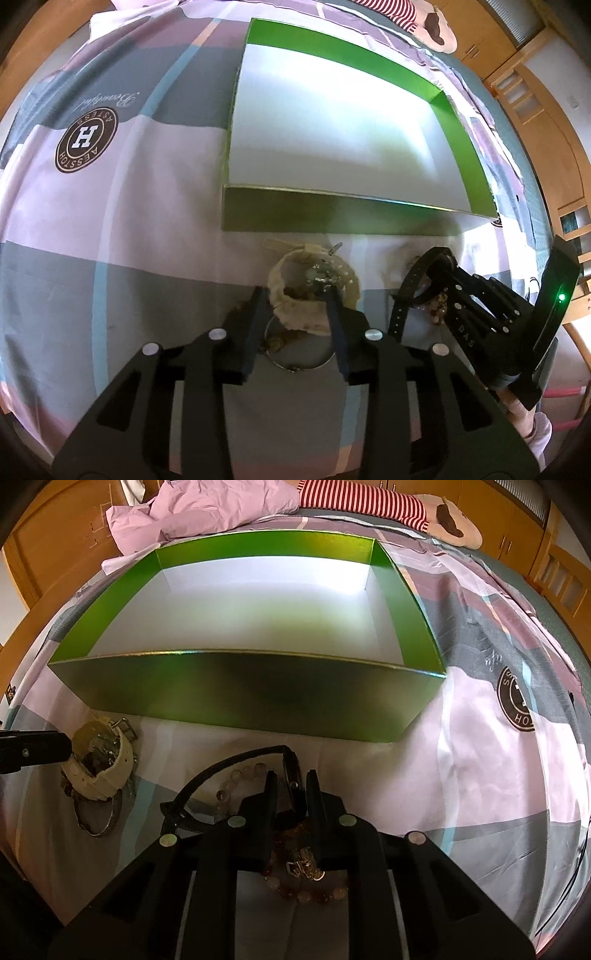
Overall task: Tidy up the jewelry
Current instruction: 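Carry both watches into the green box and open both tools to release them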
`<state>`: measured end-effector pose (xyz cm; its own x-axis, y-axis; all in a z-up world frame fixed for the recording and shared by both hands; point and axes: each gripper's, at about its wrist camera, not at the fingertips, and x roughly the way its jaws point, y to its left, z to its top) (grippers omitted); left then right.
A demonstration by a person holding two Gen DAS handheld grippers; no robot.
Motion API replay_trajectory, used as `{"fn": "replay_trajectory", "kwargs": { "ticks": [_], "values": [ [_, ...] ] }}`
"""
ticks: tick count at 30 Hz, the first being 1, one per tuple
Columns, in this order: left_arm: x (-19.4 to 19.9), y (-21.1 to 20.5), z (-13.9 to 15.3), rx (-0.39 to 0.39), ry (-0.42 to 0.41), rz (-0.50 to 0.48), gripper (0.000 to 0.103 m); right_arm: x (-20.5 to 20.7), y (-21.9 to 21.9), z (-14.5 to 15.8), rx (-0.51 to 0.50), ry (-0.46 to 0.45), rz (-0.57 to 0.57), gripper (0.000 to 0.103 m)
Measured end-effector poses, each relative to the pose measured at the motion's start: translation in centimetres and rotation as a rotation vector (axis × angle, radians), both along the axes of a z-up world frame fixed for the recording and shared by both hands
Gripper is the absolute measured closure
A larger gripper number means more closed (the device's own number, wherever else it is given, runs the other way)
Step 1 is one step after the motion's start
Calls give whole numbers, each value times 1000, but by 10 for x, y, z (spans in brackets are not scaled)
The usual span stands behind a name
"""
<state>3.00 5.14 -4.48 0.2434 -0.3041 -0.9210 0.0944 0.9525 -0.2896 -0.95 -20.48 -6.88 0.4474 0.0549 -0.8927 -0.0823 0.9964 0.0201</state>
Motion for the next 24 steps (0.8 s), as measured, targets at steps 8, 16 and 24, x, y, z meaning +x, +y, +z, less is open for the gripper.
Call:
{"fn": "replay_trajectory", "kwargs": {
  "ticks": [8, 16, 24],
  "values": [
    [6, -3, -13, 12, 32, 22, 52, -1, 1, -2, -8, 1, 5, 86],
    [9, -7, -20, 7, 48, 22, 94, -5, 2, 4, -10, -31, 10, 88],
    [1, -2, 7, -49, -28, 17, 94, -11, -9, 39, 74, -155, -20, 88]
  ]
}}
